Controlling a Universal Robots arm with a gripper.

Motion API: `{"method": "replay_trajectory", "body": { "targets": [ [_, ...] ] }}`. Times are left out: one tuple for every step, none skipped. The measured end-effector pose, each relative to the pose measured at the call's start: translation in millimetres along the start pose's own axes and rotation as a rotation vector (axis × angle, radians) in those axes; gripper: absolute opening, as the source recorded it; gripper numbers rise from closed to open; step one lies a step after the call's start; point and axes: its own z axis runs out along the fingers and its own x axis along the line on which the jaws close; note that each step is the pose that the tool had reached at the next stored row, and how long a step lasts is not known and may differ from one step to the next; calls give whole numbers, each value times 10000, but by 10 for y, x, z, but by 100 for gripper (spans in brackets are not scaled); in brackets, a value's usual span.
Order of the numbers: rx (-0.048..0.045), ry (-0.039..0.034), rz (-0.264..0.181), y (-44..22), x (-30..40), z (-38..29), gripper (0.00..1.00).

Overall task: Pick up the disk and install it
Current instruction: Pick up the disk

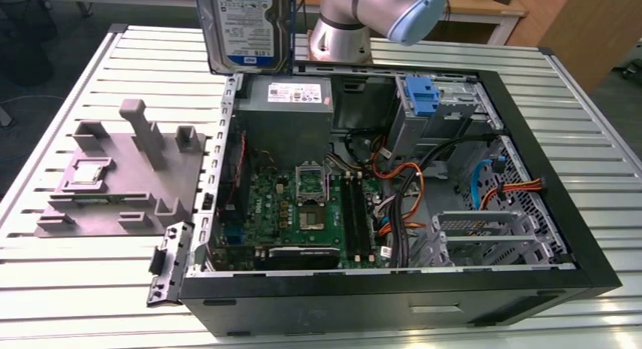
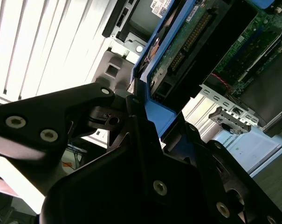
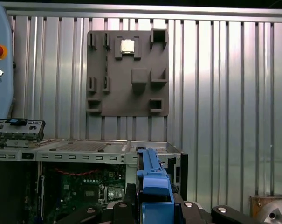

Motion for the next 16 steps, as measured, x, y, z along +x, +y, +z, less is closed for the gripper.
{"method": "replay_trajectory", "body": {
  "targets": [
    [1,4,5,0,17,0,36],
    [1,9,8,0,30,0,36],
    [0,14,11,0,42,0,36],
    [0,18,14,-1,52,-1,36],
    [1,19,17,-2,59,-1,36],
    [2,21,18,-4,65,0,36],
    [1,24,20,-8,68,0,36],
    [1,28,22,-12,68,-1,36],
    [1,35,23,-20,69,-1,36],
    [0,42,24,-32,69,-2,36],
    [0,45,23,-49,69,-2,36],
    [1,46,24,-74,69,-2,36],
    [0,48,24,-103,69,-3,36],
    [1,49,23,-135,69,-3,36],
    [2,48,24,-171,70,-3,36],
    [-1,50,24,-223,69,-5,36]
  ]
}}
